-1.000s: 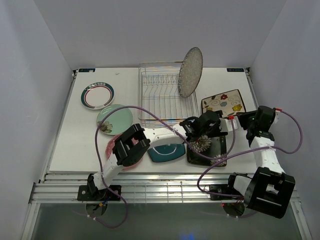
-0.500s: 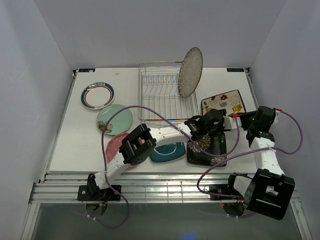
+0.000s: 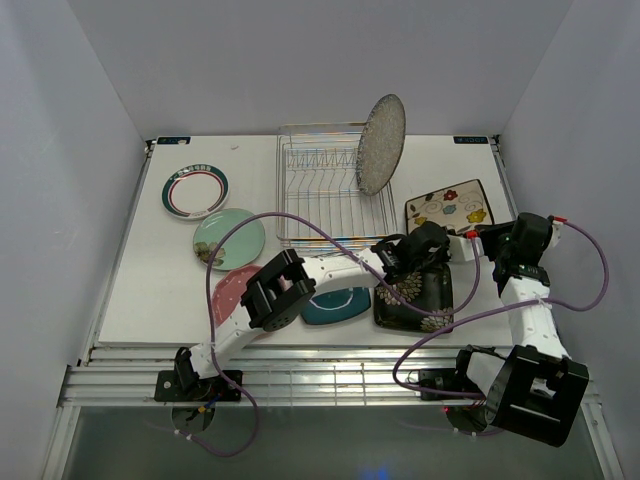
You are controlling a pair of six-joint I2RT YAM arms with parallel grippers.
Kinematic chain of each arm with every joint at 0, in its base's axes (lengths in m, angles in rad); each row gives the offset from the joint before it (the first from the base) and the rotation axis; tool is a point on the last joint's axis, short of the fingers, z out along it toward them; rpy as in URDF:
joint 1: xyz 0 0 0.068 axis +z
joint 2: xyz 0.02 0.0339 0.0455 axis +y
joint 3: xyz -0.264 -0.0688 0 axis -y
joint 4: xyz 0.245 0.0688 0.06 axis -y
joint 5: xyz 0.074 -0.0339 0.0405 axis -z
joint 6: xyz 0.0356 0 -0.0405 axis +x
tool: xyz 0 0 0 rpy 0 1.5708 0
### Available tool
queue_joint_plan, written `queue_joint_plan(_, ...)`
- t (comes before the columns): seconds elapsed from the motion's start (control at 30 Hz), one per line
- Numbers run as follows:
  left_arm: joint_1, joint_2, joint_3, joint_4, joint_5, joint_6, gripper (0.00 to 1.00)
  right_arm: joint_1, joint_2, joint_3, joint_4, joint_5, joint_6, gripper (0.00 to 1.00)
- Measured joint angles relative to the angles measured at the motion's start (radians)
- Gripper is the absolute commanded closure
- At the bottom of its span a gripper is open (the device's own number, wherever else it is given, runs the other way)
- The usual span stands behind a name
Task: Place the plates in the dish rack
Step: Pick up the plate from the corner of the board.
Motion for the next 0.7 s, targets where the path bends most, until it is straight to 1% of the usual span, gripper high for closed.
queue_joint_plan(0.03,-0.001,0.004,0.0,0.002,-0.001,0.001,0.75,0.0,-0.003,0.0,-0.002,0.002,-0.003,0.92)
queue_joint_plan(0.07,-0.002,0.007,0.0,0.004,-0.002,0.002,0.78,0.0,-0.006,0.0,-0.006,0.004,-0.007,0.92)
queue_joint_plan(0.17,-0.003,0.009,0.0,0.013,-0.008,0.006,0.91,0.0,-0.008,0.0,-0.013,0.008,-0.005,0.92)
queue_joint_plan(0.2,-0.003,0.009,0.0,0.016,-0.013,0.009,0.98,0.0,-0.008,0.001,-0.013,0.008,-0.003,0.92)
queue_joint_plan(0.23,-0.004,0.009,0.0,0.021,-0.017,0.013,1.0,0.0,-0.009,0.002,-0.011,0.007,0.0,0.92)
queue_joint_plan(0.7,-0.006,0.01,0.001,0.04,-0.031,0.014,1.0,0.0,-0.009,0.024,-0.016,0.003,-0.023,0.92)
